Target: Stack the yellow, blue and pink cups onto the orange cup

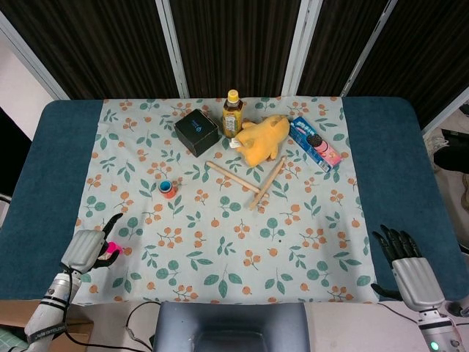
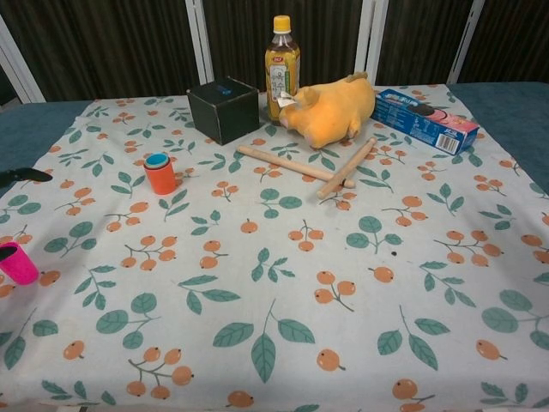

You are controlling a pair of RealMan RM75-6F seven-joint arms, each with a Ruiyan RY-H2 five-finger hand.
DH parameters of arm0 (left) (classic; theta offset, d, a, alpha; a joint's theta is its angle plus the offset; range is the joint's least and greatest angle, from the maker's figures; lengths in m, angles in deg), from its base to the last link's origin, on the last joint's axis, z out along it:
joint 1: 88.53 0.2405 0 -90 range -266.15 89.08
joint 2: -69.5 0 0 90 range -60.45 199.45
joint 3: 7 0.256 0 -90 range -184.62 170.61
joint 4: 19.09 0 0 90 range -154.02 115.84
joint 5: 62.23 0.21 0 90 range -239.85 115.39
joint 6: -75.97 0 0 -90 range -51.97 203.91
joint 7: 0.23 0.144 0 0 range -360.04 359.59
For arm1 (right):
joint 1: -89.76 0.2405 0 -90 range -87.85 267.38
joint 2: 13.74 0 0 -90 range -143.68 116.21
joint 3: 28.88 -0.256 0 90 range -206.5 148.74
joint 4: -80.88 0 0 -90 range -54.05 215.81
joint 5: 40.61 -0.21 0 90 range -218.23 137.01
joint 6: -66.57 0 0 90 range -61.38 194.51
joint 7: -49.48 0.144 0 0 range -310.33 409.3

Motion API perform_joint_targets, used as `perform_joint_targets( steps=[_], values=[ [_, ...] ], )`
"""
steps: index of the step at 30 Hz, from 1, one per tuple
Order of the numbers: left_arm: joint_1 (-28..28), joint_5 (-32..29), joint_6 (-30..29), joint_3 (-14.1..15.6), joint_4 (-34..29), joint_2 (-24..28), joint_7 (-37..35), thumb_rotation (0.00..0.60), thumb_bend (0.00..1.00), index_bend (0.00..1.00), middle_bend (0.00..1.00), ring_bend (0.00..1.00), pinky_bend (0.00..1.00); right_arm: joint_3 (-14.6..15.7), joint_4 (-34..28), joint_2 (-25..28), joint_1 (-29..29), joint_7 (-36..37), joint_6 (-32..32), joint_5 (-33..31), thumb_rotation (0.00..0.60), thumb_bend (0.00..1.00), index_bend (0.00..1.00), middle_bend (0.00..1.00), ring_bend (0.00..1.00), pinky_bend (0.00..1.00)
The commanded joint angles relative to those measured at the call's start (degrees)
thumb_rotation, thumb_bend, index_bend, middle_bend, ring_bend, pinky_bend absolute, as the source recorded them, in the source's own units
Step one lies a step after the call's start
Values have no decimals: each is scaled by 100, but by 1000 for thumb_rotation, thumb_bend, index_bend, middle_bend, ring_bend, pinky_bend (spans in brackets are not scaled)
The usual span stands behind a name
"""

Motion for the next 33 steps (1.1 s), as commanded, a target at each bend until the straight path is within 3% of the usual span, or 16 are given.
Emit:
perform_joint_targets(
  steps=[1,14,33],
  values=[
    [75,49,25,29,171,-132,-53,600,357,120,1000,1000,1000,0,3,9,7,19,-6,-3,600,107,0,0,0,0],
    [169,47,181,-50,559,-259,-207,600,359,302,1000,1000,1000,-7,2,-30,31,-54,-49,-52,600,107,0,0,0,0],
    [267,95,335,-112,799,-336,-359,600,357,401,1000,1000,1000,-10,-11,-49,45,-101,-56,-85,600,108,0,0,0,0]
  ],
)
